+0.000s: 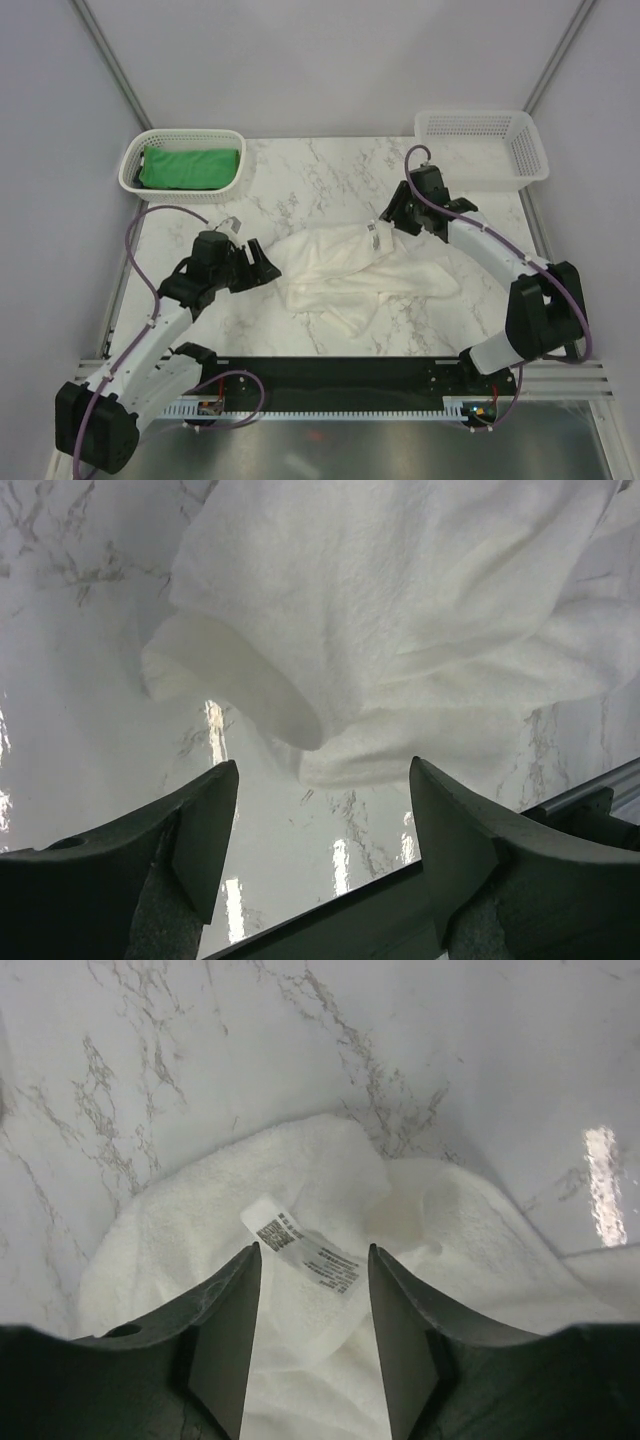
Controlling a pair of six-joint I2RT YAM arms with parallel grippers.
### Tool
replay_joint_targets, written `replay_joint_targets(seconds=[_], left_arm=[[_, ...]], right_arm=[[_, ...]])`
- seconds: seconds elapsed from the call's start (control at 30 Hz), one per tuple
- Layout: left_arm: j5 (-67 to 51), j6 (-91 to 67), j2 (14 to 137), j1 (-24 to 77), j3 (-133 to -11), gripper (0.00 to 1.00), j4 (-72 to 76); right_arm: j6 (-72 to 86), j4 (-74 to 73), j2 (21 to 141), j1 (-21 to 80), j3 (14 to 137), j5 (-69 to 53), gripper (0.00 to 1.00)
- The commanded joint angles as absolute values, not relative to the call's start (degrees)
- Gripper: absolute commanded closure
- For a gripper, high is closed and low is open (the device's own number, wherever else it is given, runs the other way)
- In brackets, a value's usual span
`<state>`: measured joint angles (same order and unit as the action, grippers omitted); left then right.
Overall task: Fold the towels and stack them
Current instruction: Flatten out the crumpled towel
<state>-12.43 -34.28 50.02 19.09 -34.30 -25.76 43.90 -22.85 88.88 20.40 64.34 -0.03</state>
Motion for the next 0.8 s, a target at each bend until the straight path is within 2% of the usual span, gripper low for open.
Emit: replay_joint_targets(seconds=[0.0, 0.1, 0.17, 0.2, 0.33, 0.6, 0.77], left_arm=[[-14.76, -41.04, 48.26, 19.07, -29.98, 0.23, -21.02], [-16.17, -42.36, 48.34, 19.07, -27.6, 0.27, -18.47], [-15.74, -42.28, 48.78, 19.07, -26.64, 0.31, -17.5], [-16.17, -42.45, 49.39, 19.07, -25.59, 0.32, -16.71], [-19.95, -44.12, 52.71, 19.07, -24.17, 0.35, -7.32], [-16.79, -38.77, 71.17, 17.93, -39.09, 0.33, -5.01], [-17.49, -38.23, 76.46, 11.8, -45.69, 0.3, -3.78]], right_arm=[[49.48, -23.21, 81.66, 20.21, 59.07, 7.1, 0.43], [44.05, -22.59, 81.03, 19.42, 59.23, 8.88, 0.42], [39.65, -22.5, 81.12, 19.34, 58.72, 6.0, 0.46], [39.64, -22.33, 80.78, 19.34, 57.84, 4.76, 0.51], [40.95, -18.55, 78.41, 19.34, 51.78, 0.09, 0.57], [42.27, -11.61, 74.27, 19.42, 45.62, -5.0, 0.59], [42.8, -10.11, 74.0, 19.42, 43.43, -7.2, 0.59]])
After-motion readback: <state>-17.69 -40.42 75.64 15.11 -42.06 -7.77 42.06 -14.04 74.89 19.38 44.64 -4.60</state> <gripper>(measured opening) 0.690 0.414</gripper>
